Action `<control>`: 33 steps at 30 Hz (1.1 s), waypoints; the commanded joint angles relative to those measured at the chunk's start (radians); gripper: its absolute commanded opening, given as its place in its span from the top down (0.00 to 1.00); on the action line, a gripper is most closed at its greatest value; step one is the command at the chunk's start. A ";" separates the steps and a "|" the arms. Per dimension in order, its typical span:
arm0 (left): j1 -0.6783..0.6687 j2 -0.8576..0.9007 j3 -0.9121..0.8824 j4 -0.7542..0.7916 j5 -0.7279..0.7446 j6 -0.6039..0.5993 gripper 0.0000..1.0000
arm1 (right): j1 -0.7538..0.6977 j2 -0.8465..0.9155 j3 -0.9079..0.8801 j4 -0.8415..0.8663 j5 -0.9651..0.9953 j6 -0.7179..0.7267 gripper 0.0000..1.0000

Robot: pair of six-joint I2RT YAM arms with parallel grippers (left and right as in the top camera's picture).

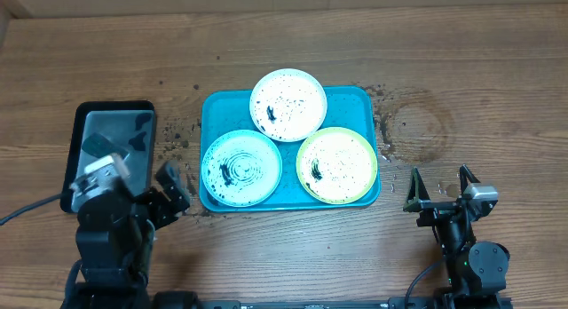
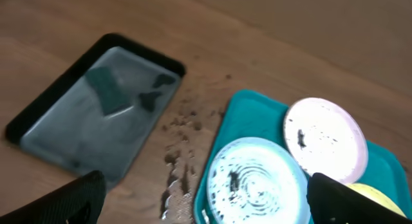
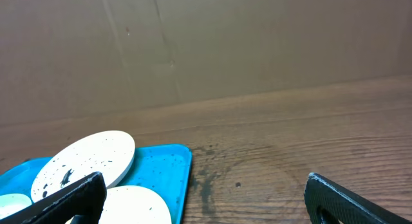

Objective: Clean dirty plates on tray and stack at the side
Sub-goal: 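Raise the left gripper and move it over the black tray, then lower the left gripper toward the green sponge in the black tray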

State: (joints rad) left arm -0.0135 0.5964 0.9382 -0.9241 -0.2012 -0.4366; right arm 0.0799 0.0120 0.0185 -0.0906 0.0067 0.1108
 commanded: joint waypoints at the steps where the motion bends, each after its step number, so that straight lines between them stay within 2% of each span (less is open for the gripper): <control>1: -0.007 0.009 0.074 -0.064 -0.146 -0.142 0.00 | -0.004 -0.009 -0.011 0.006 -0.001 -0.004 0.00; 5: -0.007 0.011 0.108 -0.098 -0.153 -0.162 0.00 | -0.004 -0.009 -0.011 0.006 -0.001 -0.004 0.00; 10: -0.007 0.012 0.111 -0.076 -0.026 -0.163 0.00 | -0.004 -0.009 -0.011 0.006 -0.001 -0.004 0.00; 16: -0.007 0.018 0.112 -0.068 -0.040 -0.161 0.00 | -0.004 -0.009 -0.011 0.006 -0.001 -0.004 0.00; 19: -0.006 0.058 0.130 -0.124 -0.118 -0.279 0.00 | -0.004 -0.009 -0.011 0.006 -0.001 -0.004 0.00; 25: -0.006 0.276 0.240 -0.369 -0.272 -0.521 0.00 | -0.004 -0.009 -0.011 0.006 -0.001 -0.004 0.00; 29: -0.006 0.425 0.314 -0.467 -0.313 -0.608 0.00 | -0.004 -0.009 -0.011 0.006 -0.001 -0.004 0.00; 33: -0.006 0.518 0.336 -0.475 -0.338 -0.653 0.00 | -0.004 -0.009 -0.011 0.006 -0.001 -0.004 0.00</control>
State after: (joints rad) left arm -0.0135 1.0714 1.2392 -1.3968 -0.4690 -0.9901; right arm 0.0799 0.0120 0.0185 -0.0902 0.0067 0.1112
